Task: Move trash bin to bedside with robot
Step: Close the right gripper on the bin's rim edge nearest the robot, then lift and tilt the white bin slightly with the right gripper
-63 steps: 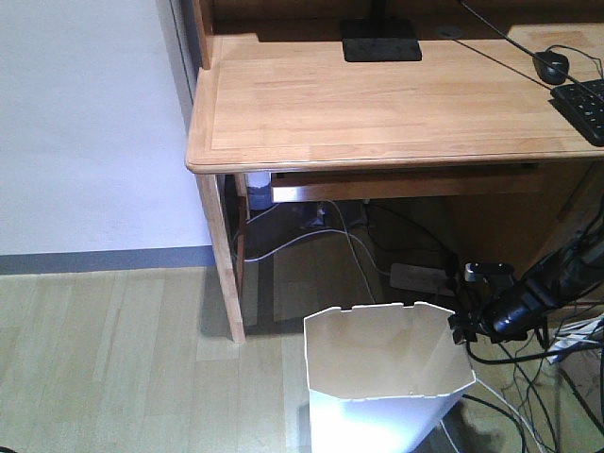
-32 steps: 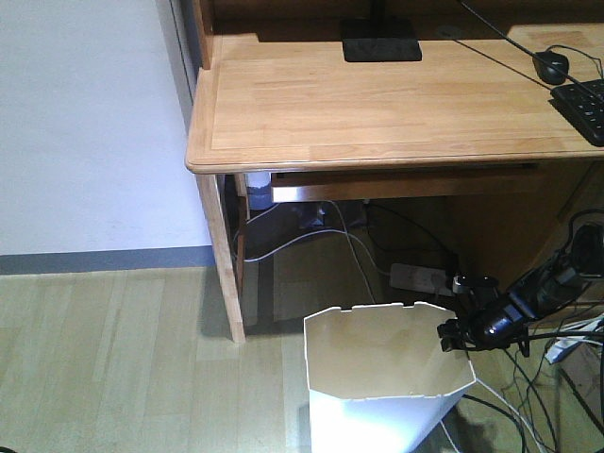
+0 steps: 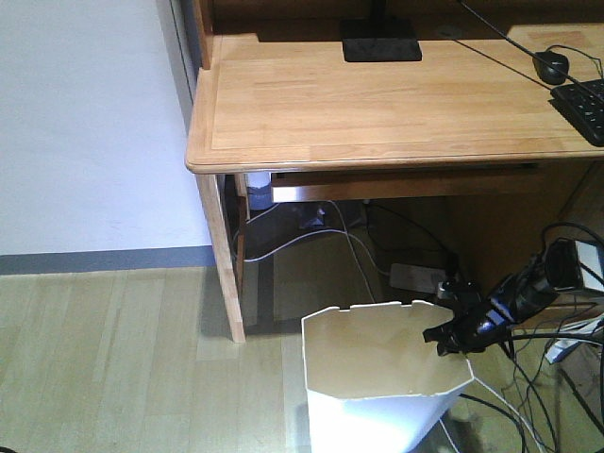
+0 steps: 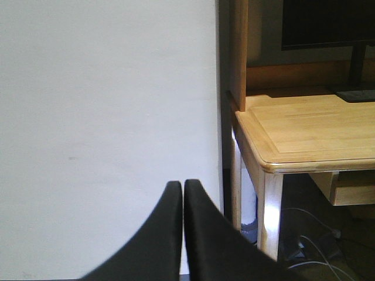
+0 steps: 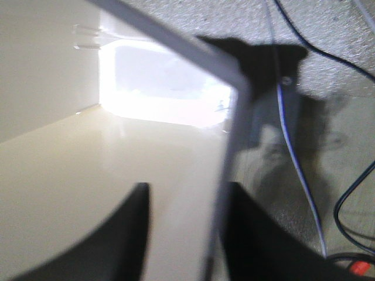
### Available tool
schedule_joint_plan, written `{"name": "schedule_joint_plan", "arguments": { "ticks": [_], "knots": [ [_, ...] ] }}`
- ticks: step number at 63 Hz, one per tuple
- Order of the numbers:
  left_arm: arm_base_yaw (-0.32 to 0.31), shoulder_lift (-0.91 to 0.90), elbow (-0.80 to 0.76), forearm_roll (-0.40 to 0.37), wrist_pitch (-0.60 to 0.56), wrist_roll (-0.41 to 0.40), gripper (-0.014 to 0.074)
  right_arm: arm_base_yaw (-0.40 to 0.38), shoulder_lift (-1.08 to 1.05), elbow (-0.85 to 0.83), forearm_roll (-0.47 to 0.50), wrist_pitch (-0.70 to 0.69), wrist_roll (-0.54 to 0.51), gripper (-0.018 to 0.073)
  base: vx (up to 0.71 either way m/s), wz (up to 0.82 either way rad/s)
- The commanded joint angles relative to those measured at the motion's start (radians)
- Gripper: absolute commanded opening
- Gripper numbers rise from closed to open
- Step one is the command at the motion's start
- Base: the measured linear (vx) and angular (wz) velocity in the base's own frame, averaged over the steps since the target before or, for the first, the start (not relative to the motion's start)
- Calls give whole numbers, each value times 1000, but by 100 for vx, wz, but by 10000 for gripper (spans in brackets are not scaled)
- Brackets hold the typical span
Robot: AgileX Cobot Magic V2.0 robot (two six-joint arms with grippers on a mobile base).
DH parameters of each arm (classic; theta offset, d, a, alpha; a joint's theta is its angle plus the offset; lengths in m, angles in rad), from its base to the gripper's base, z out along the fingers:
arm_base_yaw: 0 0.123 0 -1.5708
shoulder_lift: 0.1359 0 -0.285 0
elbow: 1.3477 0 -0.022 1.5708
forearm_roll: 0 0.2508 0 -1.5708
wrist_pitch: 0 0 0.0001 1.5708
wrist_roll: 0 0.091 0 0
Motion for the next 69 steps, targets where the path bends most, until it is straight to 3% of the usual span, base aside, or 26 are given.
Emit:
{"name": "schedule_joint_plan", "arguments": {
  "ticks": [1, 11, 18, 31, 41, 49, 56, 69],
  "knots": [
    [-6, -5, -24, -2, -73, -4, -6, 3, -62, -36, 9, 93, 9, -18, 0, 0],
    [-6, -5, -24, -2, -73, -4, -6, -33, -74, -47, 34, 156, 6, -11, 0, 0],
    [-6, -5, -24, -2, -73, -4, -6, -82, -86, -47, 93, 219, -57, -9, 0, 0],
    [-6, -5, -24, -2, -73, -4, -6, -177, -154, 30, 277, 308, -241, -4, 0, 0],
    [-6, -5, -24, -2, -73, -4, -6, -232, -285, 236, 486, 273, -487, -5, 0, 0],
    [-6, -5, -24, -2, -73, -4, -6, -265, -397, 417, 595, 273, -640, -5, 0, 0],
    [-6, -5, -24, -2, -73, -4, -6, -285, -480, 533, 609, 329, -731, -5, 0, 0],
    [-6, -5, -24, -2, -73, -4, -6, -302, -631, 684, 602, 493, -740, -5, 0, 0]
  ]
}}
